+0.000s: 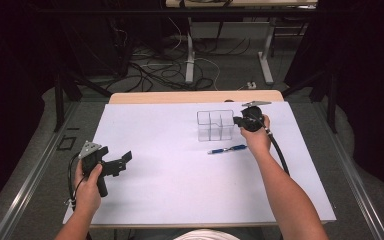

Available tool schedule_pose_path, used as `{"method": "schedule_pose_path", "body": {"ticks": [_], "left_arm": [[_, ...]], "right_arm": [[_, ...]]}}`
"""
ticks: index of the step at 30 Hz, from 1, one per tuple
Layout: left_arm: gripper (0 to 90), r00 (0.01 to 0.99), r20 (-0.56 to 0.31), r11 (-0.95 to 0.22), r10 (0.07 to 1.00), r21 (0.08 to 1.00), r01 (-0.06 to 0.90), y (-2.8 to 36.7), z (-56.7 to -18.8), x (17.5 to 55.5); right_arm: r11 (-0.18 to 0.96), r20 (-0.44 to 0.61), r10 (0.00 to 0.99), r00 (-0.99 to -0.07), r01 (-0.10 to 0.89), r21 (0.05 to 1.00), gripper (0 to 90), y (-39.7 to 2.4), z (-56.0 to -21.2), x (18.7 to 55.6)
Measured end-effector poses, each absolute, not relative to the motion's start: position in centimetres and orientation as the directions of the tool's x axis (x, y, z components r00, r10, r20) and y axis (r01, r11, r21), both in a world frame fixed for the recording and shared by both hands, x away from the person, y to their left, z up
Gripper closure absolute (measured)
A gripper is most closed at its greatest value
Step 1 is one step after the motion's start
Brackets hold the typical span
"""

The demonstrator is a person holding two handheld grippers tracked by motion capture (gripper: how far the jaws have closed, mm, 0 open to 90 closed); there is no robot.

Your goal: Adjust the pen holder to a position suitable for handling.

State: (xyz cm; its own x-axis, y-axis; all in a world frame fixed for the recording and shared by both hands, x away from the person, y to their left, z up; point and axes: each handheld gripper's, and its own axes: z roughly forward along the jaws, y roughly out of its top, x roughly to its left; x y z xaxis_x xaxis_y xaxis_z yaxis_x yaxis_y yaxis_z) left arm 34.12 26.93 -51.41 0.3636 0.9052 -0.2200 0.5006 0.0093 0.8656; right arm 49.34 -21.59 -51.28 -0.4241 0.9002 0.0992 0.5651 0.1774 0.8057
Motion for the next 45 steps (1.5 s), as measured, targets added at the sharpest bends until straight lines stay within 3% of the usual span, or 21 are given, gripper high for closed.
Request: {"method": "schedule_pose_path", "body": {"ticks": [18, 45], "left_arm": [[0.1, 0.362, -0.223, 0.012, 0.905, 0.865, 0.502, 26.9, -51.4, 34.1], [0.2, 0.362, -0.222, 0.012, 0.905, 0.865, 0.501, 27.0, -51.4, 34.1]], "right_arm": [[0.178, 0.139, 0.877, -0.460, 0.581, 0.794, 90.0, -17.9, -51.6, 48.7], [0.170, 0.170, 0.866, -0.470, 0.597, 0.784, 90.0, -16.7, -51.9, 48.4]]}}
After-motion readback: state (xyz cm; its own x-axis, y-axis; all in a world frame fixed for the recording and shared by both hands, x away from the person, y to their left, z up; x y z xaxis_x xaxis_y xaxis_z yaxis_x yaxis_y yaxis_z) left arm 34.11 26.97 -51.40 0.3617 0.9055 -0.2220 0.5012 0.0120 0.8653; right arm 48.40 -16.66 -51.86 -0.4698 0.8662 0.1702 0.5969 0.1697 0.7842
